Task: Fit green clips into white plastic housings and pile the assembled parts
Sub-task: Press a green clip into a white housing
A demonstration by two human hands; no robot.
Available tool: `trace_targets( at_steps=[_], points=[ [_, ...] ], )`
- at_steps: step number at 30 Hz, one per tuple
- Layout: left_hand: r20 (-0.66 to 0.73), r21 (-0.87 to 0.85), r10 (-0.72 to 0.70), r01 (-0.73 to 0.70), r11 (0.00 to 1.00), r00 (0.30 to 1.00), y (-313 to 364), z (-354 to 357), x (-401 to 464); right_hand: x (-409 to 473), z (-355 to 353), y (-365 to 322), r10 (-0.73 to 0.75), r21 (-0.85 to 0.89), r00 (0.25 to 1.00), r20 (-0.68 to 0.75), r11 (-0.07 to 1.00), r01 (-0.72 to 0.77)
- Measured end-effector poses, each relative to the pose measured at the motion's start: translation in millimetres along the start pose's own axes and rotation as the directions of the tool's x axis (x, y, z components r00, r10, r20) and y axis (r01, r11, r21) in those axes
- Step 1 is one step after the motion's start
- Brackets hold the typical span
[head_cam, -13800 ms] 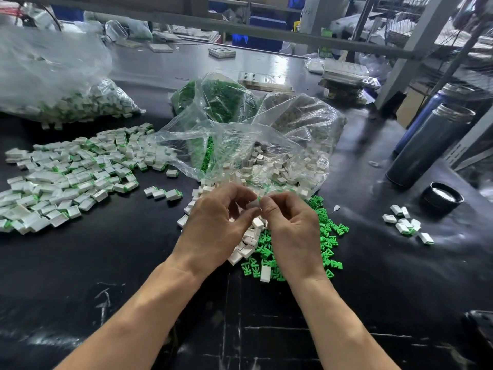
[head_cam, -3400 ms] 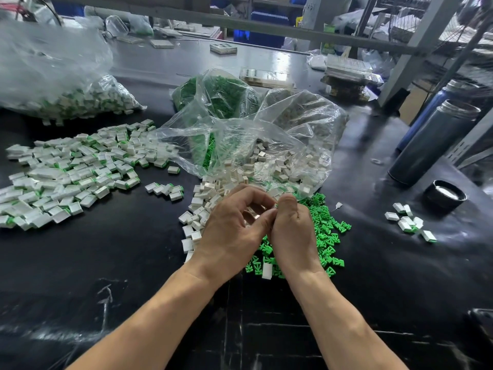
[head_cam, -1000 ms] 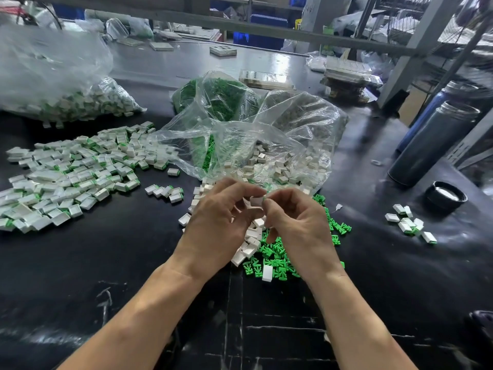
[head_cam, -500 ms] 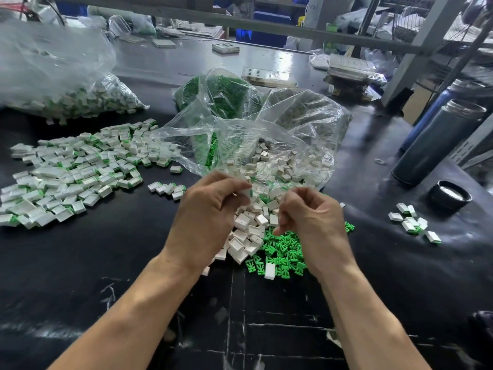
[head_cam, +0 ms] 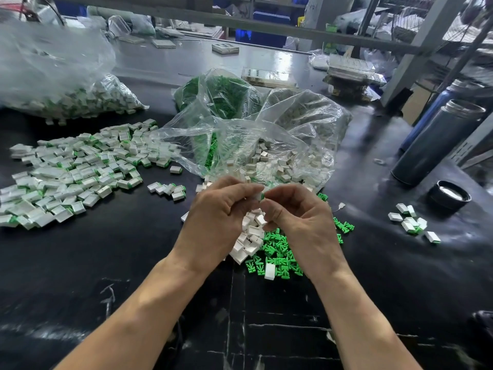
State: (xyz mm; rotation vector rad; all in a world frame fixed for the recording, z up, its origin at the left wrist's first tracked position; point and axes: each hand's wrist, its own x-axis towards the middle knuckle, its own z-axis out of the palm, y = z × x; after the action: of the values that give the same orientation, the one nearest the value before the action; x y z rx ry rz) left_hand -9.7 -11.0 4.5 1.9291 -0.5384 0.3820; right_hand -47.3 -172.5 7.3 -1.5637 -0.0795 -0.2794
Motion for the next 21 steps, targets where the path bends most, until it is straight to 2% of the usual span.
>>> trace_targets(
  at_steps=[7, 13, 21],
  points=[
    [0.018, -0.002, 0.014, -0.014, 1.000, 1.000, -4.1, -0.5, 1.2, -1.1, 0.6, -3.6, -0.012, 0.003, 1.000, 0.001, 1.000, 0.012],
    [0.041, 0.045, 0.037, -0.039, 0.998, 0.998, -4.1, -0.9, -0.6, -3.3, -0.8, -4.1, -0.014, -0.103, 1.000, 0.008, 0.995, 0.015],
    [0.076, 0.044, 0.054, -0.057, 0.997, 0.996, -3.6, -1.8, 0.6, -2.2, -0.3, -2.4, 0.034, -0.040, 0.998, 0.044, 0.999, -0.032]
  ],
)
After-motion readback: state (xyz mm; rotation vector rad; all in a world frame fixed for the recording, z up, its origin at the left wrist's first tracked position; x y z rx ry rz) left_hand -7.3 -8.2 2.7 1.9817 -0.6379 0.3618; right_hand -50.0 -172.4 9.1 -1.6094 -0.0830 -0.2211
